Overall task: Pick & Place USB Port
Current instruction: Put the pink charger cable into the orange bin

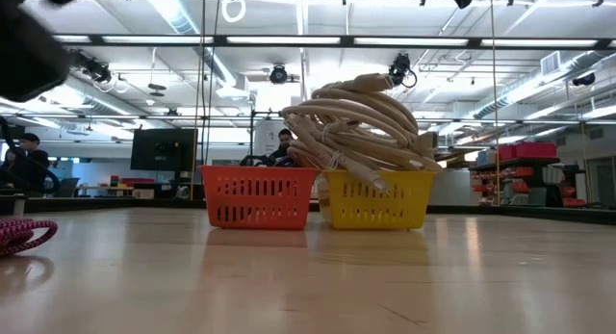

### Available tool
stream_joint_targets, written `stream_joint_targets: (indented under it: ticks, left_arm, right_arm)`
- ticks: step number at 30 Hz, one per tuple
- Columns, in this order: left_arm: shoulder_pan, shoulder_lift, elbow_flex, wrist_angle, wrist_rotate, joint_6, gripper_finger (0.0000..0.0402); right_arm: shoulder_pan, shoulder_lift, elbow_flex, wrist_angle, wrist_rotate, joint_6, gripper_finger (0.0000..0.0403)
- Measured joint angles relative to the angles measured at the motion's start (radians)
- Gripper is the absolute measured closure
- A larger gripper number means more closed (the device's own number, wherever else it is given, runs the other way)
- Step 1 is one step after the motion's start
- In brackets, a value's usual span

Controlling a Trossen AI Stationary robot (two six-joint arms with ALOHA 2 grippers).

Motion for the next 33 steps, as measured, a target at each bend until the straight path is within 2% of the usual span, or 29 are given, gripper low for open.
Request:
stream_joint_targets:
  ticks: [3,7,9,15,19,29,33]
  left_arm:
    - [-0.006,0.051,0.017,-0.032,0.056,-0.033,0.0259]
    - [-0.008,0.055,0.046,-0.017,-0.054,-0.078,0.0259]
    - [0.003,0.060,0.070,-0.019,-0.070,-0.072,0.0259]
    - [0.030,0.123,0.131,-0.018,-0.010,-0.039,0.0259]
    - [0.042,0.167,0.148,-0.020,0.074,-0.015,0.0259]
    - [0.084,0.189,0.152,-0.016,0.072,-0.006,0.0259]
    - [0.107,0.236,0.155,0.001,0.163,0.037,0.0259]
  right_arm:
    - [0.000,0.000,0.000,-0.019,-0.033,-0.020,0.0342]
    - [0.000,-0.005,0.000,-0.046,-0.055,-0.022,0.0342]
    - [0.000,-0.006,0.000,-0.060,-0.055,-0.034,0.0342]
    - [0.000,-0.009,0.000,-0.056,-0.053,-0.071,0.0342]
    - [0.000,-0.012,0.000,-0.050,-0.053,-0.078,0.0342]
    - [0.000,-0.013,0.000,-0.048,-0.053,-0.084,0.0342]
    - [0.000,-0.013,0.000,-0.048,-0.053,-0.082,0.0342]
